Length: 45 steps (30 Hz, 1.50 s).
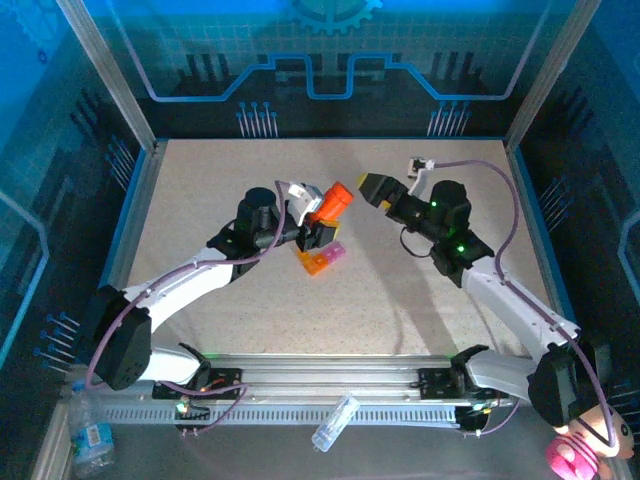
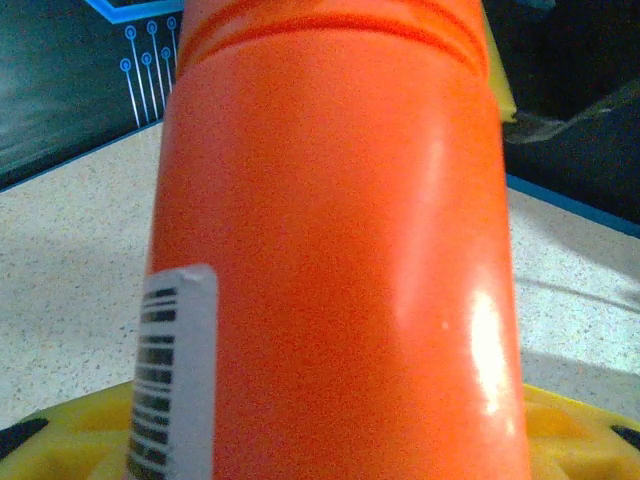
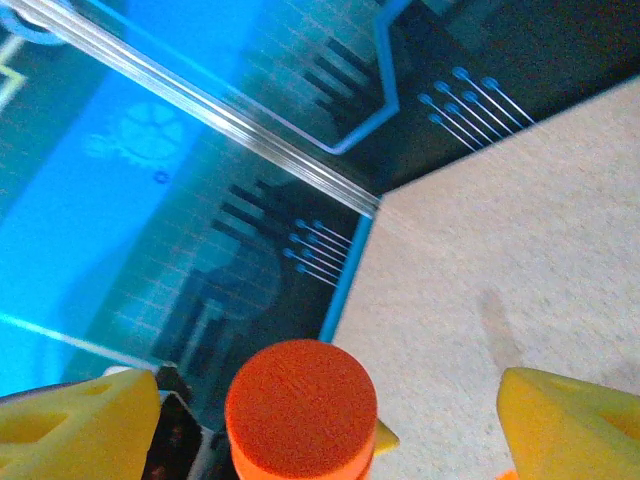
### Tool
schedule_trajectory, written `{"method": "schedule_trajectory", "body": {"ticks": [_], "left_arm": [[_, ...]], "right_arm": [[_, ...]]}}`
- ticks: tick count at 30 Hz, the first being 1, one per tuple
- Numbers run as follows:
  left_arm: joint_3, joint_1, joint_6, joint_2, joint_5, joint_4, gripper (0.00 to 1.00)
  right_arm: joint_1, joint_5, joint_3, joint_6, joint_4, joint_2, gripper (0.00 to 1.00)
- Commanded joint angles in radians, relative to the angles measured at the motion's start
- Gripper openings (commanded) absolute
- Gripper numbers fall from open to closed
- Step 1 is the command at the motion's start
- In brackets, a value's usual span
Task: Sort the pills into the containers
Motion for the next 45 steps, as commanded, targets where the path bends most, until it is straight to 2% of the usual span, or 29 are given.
{"method": "schedule_trajectory", "body": {"ticks": [1,11,15,18,26,30,38,42,45], "left_arm": [[0.041,-0.007,0.049,0.007,-0.018,-0.010,0.00],[0.050,-0.015,0.058,0.017,-0.018,-0.028,0.00],[0.056,-0.018,0.058,0.022,-0.017,-0.028,0.00],[0.058,-0.019,0.059,0.025,-0.017,-0.027,0.00],[0.058,-0.020,0.051,0.026,-0.014,-0.022,0.00],[0.055,-0.021,0.031,0.016,-0.001,-0.019,0.00],[0.031,-0.011,-0.057,-0.044,0.111,-0.010,0.00],[0.002,-0.005,-0.125,-0.074,0.189,0.032,0.00],[-0.012,-0.002,-0.160,-0.083,0.228,0.052,0.00]], "right_arm": [[0.034,0.088,0.067,-0.028,-0.110,0.029,0.88],[0.099,0.070,0.122,-0.017,-0.070,0.125,0.85],[0.110,0.066,0.128,-0.011,-0.055,0.142,0.81],[0.113,0.057,0.128,-0.006,-0.046,0.148,0.74],[0.111,0.032,0.119,-0.024,-0.019,0.146,0.45],[0.078,-0.050,0.084,-0.077,0.073,0.144,0.40],[-0.096,-0.492,-0.038,-0.291,0.431,0.175,0.42],[-0.146,-0.570,-0.048,-0.312,0.478,0.181,0.42],[-0.154,-0.598,-0.035,-0.267,0.537,0.199,0.42]]}}
